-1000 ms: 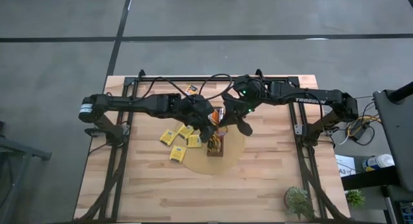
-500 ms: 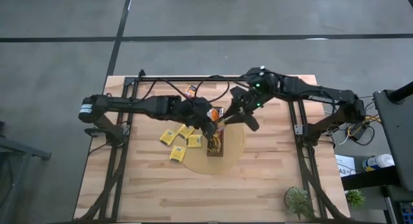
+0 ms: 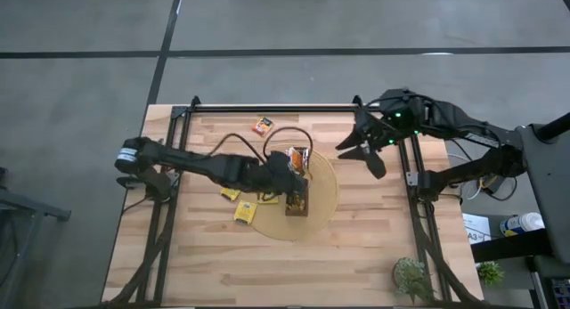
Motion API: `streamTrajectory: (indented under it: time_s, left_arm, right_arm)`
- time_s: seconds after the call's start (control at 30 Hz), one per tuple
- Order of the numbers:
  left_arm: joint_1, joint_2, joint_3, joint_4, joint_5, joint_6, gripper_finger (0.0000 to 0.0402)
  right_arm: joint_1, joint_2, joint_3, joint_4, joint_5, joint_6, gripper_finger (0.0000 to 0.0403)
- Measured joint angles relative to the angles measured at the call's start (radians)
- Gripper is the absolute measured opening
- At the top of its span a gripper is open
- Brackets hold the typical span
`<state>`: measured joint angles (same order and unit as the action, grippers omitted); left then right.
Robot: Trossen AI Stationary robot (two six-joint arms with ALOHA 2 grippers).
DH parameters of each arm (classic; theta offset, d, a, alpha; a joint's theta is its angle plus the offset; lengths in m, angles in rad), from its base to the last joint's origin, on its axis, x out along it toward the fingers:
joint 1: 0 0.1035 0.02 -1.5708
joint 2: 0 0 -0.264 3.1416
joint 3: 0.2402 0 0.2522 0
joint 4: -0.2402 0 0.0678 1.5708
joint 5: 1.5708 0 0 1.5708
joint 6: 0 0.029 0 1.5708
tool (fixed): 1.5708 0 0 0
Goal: Pick & Place Tea
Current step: Put the bottom orange tea bag into the bottom section of the wooden organizer
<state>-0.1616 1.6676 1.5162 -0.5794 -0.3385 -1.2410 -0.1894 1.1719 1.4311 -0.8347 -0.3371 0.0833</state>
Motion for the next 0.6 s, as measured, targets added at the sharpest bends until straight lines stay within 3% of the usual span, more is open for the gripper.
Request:
streamTrajectory:
  time_s: [0.13,0.43,0.6]
  left_arm:
    - [-0.030,0.062,0.000,0.052,-0.006,-0.086,0.0000]
    - [-0.068,0.176,0.048,0.053,-0.065,-0.213,0.0000]
    - [-0.071,0.220,0.112,-0.096,-0.078,-0.276,0.0000]
  right_arm:
    - [-0.001,-0.041,0.000,-0.027,0.057,-0.033,0.0118]
    - [-0.001,-0.070,-0.002,-0.042,0.060,-0.049,0.0117]
    - [-0.001,-0.070,-0.002,-0.074,0.060,-0.082,0.0110]
